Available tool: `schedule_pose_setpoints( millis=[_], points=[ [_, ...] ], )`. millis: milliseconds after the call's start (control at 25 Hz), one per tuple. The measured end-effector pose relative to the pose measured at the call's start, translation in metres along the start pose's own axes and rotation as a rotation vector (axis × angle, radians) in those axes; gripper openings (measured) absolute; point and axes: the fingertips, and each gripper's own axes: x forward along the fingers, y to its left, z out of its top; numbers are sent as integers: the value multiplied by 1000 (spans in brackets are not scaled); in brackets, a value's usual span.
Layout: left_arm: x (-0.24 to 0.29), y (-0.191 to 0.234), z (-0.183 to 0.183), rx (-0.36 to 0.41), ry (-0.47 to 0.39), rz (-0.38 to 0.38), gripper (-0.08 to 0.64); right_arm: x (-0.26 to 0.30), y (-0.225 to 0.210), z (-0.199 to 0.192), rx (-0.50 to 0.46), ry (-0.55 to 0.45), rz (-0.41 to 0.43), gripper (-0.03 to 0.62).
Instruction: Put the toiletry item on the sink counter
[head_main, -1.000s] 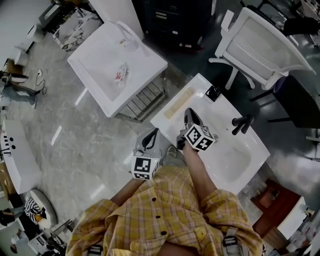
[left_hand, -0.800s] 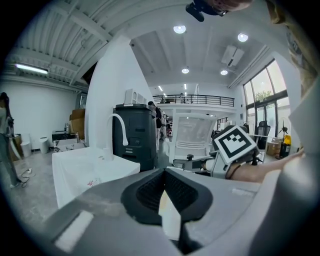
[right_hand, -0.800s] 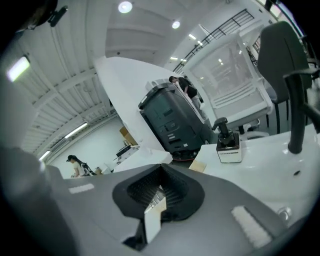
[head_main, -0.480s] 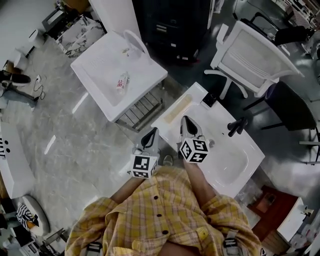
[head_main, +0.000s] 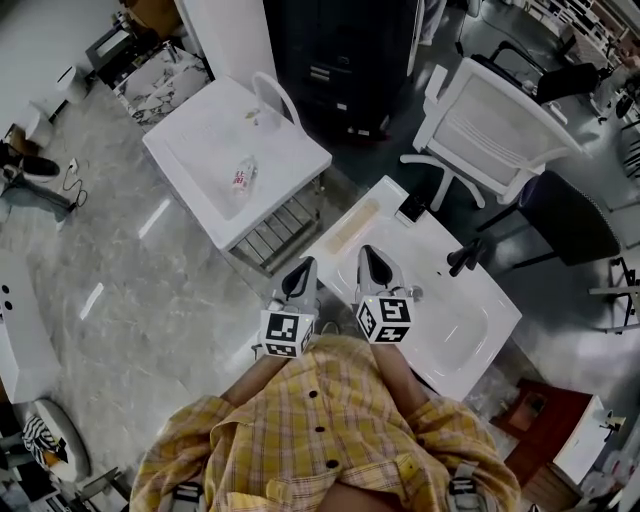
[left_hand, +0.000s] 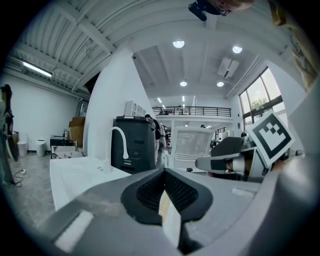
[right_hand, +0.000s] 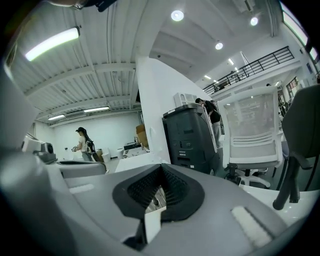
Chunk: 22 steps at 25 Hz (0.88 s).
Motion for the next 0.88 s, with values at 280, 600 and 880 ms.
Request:
schedule_pose_setpoints(
  millis=[280, 600, 880],
  points=[
    [-1, -2, 1, 8, -13, -3, -2, -7, 0, 1, -19, -7, 14, -2],
    [-1, -5, -3, 26, -6, -16, 0, -11, 4, 0, -21, -10, 39, -2],
    [1, -6, -1, 24, -7, -19, -2, -8, 6, -2, -12, -2, 60, -2]
  ],
)
